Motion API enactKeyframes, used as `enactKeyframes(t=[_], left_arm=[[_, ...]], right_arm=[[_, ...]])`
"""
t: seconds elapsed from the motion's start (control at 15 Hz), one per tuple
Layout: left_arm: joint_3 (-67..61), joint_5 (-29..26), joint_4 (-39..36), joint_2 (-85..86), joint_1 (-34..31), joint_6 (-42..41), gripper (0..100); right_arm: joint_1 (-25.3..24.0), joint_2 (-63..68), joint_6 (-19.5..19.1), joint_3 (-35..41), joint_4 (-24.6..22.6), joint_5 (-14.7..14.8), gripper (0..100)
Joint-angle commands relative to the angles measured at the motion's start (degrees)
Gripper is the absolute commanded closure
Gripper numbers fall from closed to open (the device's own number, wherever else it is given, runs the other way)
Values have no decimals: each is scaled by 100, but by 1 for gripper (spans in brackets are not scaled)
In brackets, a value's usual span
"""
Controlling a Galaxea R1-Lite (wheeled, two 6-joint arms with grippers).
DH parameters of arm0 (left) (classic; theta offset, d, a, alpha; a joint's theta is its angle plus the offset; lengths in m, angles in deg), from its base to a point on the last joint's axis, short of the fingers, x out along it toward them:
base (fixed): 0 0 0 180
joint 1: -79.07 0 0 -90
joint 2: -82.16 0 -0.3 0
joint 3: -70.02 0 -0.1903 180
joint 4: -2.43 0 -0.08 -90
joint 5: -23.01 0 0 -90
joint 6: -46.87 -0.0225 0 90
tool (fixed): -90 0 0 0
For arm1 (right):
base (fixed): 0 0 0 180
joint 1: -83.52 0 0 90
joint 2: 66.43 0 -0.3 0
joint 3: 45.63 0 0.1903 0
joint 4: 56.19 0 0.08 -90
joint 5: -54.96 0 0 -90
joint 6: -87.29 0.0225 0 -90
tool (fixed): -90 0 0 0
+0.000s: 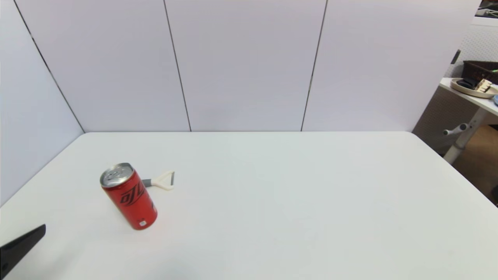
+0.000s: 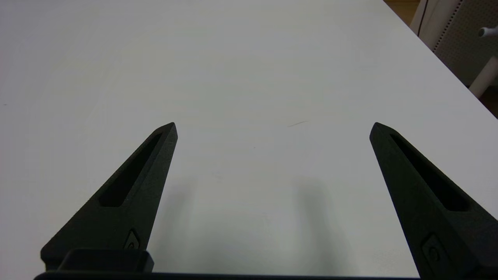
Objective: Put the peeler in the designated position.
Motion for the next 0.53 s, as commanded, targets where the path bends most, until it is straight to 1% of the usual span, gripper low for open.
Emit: enactKeyframes(t=[0.07, 0.2, 0.53], left_arm=[[-1155, -105, -9, 1391, 3, 18, 0], [-1638, -88, -9, 1874, 135, 18, 0], [-2772, -44, -193, 3113, 214, 238, 0]], right_arm=[[2, 9, 0, 0, 4, 2, 0], [-6, 9, 0, 0, 4, 2, 0], [-6, 9, 0, 0, 4, 2, 0]])
